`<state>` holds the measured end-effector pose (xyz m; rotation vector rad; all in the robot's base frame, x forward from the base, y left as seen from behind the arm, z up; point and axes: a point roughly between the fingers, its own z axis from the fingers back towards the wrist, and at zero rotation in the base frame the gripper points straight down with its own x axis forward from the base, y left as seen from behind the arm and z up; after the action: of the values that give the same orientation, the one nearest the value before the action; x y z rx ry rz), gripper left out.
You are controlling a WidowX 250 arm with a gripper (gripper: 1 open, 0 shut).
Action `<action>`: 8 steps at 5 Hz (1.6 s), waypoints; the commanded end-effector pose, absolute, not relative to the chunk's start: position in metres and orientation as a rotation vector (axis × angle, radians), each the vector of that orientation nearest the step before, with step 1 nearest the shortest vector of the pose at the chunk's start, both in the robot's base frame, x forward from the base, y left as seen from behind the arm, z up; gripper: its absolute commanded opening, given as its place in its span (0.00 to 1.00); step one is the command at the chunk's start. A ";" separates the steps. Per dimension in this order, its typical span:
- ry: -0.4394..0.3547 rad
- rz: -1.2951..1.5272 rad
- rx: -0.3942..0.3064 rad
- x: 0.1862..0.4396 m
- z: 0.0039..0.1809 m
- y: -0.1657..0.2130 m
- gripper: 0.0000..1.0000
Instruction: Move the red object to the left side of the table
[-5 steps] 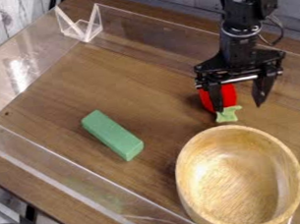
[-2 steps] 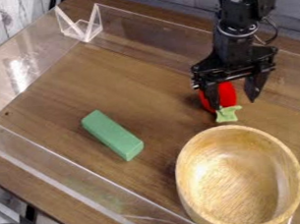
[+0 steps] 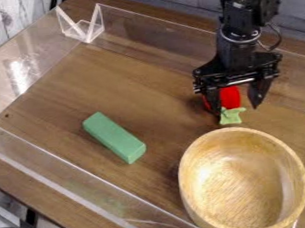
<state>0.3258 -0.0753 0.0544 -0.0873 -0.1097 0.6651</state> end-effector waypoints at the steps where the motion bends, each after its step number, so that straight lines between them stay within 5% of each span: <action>1: -0.170 0.717 -0.113 0.334 0.068 -0.072 1.00; 3: -0.184 0.824 -0.096 0.336 0.062 -0.065 1.00; 4: -0.178 0.799 -0.095 0.342 0.061 -0.062 0.00; 6: -0.199 0.757 -0.124 0.331 0.082 -0.055 0.00; 8: -0.251 0.871 -0.166 0.343 0.140 -0.037 0.00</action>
<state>0.3362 -0.0386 0.1155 -0.1246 -0.1819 0.8694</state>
